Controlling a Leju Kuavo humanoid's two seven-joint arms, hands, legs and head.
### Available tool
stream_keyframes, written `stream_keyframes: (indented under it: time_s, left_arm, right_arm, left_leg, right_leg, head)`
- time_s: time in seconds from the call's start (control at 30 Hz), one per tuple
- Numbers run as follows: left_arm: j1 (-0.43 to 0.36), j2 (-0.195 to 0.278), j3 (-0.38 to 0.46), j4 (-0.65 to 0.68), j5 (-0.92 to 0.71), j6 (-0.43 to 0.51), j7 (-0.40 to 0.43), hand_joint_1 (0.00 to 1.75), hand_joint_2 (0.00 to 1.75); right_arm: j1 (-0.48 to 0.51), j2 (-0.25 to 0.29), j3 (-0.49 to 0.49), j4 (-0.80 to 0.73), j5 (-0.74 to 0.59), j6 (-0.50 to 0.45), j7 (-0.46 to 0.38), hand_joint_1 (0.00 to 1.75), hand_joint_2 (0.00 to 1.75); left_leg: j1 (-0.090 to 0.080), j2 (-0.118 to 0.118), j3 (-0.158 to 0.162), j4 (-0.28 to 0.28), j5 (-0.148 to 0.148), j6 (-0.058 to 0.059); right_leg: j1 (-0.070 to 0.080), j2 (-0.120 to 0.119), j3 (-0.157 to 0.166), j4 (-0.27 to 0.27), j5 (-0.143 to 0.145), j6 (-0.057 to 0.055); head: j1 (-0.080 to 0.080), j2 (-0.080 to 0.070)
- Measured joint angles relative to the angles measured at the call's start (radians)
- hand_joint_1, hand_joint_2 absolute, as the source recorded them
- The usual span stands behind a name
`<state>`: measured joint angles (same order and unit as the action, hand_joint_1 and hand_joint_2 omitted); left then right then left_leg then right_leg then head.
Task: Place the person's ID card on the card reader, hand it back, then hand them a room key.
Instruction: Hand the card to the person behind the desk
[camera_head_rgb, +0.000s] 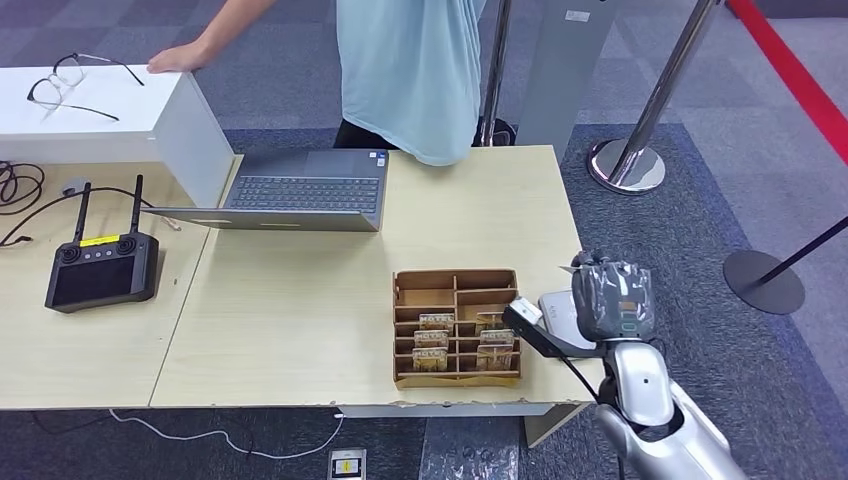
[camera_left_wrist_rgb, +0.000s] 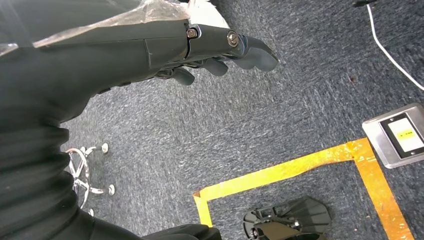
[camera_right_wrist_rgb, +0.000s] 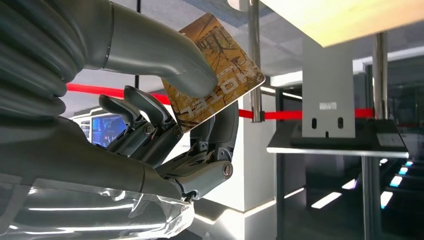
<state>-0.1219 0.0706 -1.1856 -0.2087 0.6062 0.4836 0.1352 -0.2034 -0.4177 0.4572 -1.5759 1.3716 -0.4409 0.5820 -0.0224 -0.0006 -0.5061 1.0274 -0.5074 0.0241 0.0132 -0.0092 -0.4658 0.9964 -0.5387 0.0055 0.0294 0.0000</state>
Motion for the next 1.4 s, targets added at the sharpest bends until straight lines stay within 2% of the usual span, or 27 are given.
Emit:
stream_keyframes:
  time_s: [0.3, 0.47, 0.63, 1.4]
  left_arm:
    - [-0.003, 0.015, 0.000, 0.000, -0.004, 0.007, -0.009, 0.00, 1.75]
    - [-0.004, 0.026, 0.000, 0.000, -0.007, -0.001, 0.002, 0.00, 1.75]
    - [-0.003, 0.025, 0.000, 0.000, 0.004, 0.013, -0.024, 0.00, 1.75]
    - [-0.001, -0.023, 0.002, 0.000, 0.027, 0.009, -0.030, 0.00, 1.75]
  right_arm:
    - [-0.169, 0.025, 0.040, -0.025, -0.012, 0.099, -0.039, 1.75, 1.75]
    - [-0.212, 0.039, 0.063, -0.034, -0.015, 0.104, -0.042, 1.75, 1.75]
    - [-0.248, 0.047, 0.087, -0.034, -0.019, 0.112, -0.052, 1.75, 1.75]
    - [-0.414, 0.081, 0.196, -0.034, -0.034, 0.186, -0.071, 1.75, 1.75]
  left_leg:
    - [0.000, -0.001, 0.000, 0.000, 0.000, 0.000]
    - [0.000, -0.001, -0.001, 0.000, 0.000, 0.000]
    - [0.000, -0.001, -0.002, 0.000, 0.000, 0.000]
    - [0.000, -0.001, -0.003, 0.000, 0.000, 0.000]
  right_leg:
    - [0.000, -0.001, 0.000, 0.001, 0.000, 0.000]
    - [0.000, -0.001, -0.001, 0.001, 0.000, 0.000]
    - [0.000, -0.001, -0.002, 0.001, 0.000, 0.000]
    - [0.000, -0.001, -0.002, 0.001, 0.000, 0.000]
  head:
    - [0.000, 0.000]
    - [0.000, 0.000]
    - [0.000, 0.000]
    - [0.000, 0.000]
